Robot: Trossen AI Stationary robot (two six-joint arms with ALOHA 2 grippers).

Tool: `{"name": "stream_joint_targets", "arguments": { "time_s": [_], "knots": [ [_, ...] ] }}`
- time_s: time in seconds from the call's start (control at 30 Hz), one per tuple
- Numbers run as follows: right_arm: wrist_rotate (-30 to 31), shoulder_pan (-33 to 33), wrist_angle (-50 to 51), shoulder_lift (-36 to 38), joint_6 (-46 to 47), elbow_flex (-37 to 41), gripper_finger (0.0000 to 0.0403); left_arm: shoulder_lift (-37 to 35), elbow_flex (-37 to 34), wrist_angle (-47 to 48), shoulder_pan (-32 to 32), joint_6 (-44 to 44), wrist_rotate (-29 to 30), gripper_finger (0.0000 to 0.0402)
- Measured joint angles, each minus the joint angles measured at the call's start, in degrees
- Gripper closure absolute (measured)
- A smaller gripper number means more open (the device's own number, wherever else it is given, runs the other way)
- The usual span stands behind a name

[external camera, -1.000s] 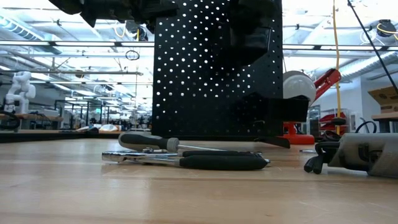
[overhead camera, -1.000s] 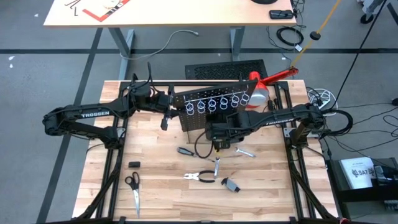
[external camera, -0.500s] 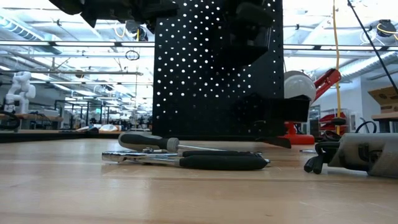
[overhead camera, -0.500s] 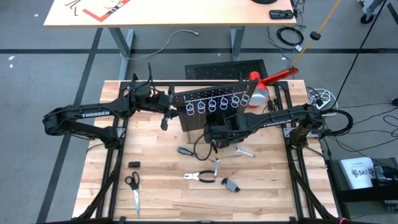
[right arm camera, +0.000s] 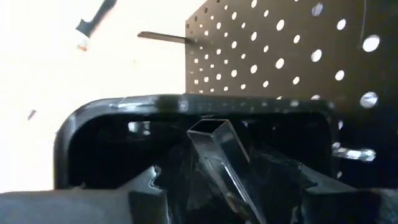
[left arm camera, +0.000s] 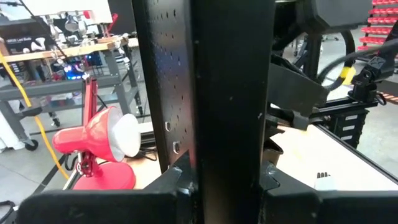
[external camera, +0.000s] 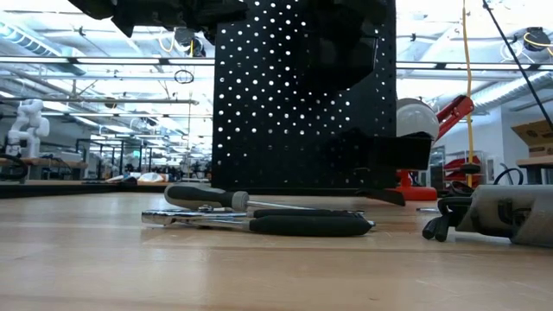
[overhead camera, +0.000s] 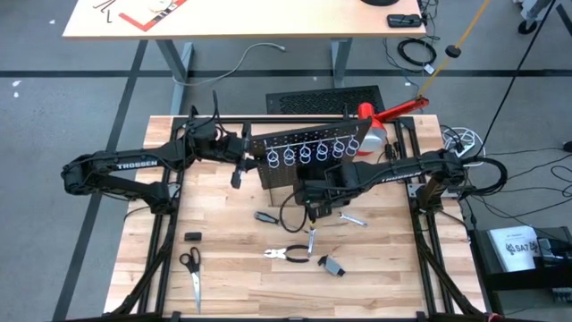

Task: Hang tools onto peg board
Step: Remove the whetstone from the black bin on the pegboard

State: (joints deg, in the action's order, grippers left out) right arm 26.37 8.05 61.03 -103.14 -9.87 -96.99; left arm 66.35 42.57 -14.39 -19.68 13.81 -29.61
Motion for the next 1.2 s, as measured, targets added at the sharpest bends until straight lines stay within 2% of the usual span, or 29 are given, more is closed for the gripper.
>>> {"name": "stream_joint_targets", "arguments": {
  "time_s": [0.1,0.2,0.4,0.5,0.7,1.0,1.2],
  "knots": [
    [3.9,0.5,0.0,-0.3,-2.6,0.1,0.0255,0.0,0.0,0.0,0.0,0.1,-0.4,0.0338],
    [3.7,-0.3,-0.2,-0.3,-4.0,0.1,0.0255,0.0,0.0,0.0,0.0,0.0,-0.4,0.0338],
    [-1.8,-2.2,-0.5,-0.1,-4.7,0.1,0.0264,0.0,0.0,0.1,-0.1,-0.5,0.2,0.0338],
    [-3.6,-2.4,-0.5,-0.1,-4.7,0.1,0.0288,0.0,0.0,0.1,-0.1,-0.5,0.2,0.0338],
    [-4.3,-2.3,-0.4,-0.1,-4.7,0.1,0.0365,0.0,0.0,0.1,-0.1,-0.5,0.1,0.0338],
    [-4.0,-2.2,-0.6,-0.1,-4.4,0.1,0.0361,0.0,0.0,0.1,-0.1,-0.7,0.0,0.0338],
    [0.0,0.2,-1.0,0.3,-5.6,0.3,0.0365,0.0,0.0,-0.1,0.0,-0.3,-0.7,0.0338]
  ]
}}
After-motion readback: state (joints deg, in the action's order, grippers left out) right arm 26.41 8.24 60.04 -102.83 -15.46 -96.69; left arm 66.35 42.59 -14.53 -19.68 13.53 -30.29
